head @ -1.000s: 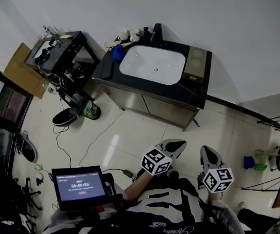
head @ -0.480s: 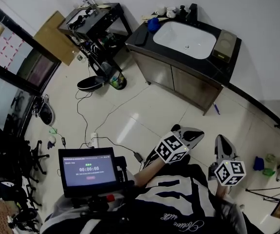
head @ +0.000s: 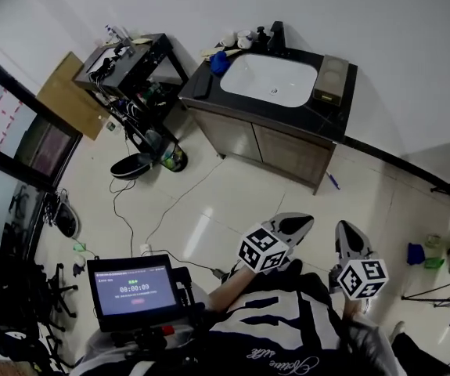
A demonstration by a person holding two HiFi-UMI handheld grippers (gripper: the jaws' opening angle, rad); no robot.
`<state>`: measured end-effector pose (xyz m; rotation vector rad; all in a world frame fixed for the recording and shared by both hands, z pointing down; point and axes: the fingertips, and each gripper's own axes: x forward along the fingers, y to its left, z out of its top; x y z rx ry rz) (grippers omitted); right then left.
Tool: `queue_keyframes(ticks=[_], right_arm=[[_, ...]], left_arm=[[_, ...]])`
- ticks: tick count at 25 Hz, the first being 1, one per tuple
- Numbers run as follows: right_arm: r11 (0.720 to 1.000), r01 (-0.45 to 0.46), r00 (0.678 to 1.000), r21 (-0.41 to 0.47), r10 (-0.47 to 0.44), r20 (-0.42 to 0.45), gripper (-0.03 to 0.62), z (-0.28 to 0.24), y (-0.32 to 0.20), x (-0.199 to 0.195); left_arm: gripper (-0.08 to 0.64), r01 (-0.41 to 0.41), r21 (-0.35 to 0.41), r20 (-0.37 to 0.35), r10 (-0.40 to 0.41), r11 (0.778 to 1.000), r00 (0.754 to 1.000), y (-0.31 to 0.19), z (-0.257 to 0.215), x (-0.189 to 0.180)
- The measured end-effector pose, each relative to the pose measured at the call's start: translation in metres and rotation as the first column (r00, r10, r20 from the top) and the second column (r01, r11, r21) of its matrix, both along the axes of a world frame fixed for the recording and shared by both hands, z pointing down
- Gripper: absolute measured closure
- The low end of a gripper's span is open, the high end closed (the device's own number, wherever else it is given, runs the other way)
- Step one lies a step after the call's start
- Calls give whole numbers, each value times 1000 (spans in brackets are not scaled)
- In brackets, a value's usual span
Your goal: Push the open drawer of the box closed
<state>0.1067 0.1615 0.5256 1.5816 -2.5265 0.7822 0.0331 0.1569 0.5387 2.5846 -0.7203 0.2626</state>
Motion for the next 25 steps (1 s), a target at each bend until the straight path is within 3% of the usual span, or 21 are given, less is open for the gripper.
queue_keyframes(ticks=[6,11,17,25], right_arm=[[999,-14,1000,-39,15,23,594,-1,-17,-28],[997,-32,999,-65,33,13,594,-3,-37,-62],[994,-91,996,-54,91,11,594,-2,-26,-56],[996,-86,996,-33,85,-18,594,-3,-20,-67]], left_arm=[[558,12,1,56,-12,1000,998,-13,1,-34],[558,75,-40,7,-75,996,997,-46,-5,-80],[558,40,-34,-13,-40,999,999,-38,-1,-79],[558,-40,-19,-31,39,999,999,-34,-2,-71]])
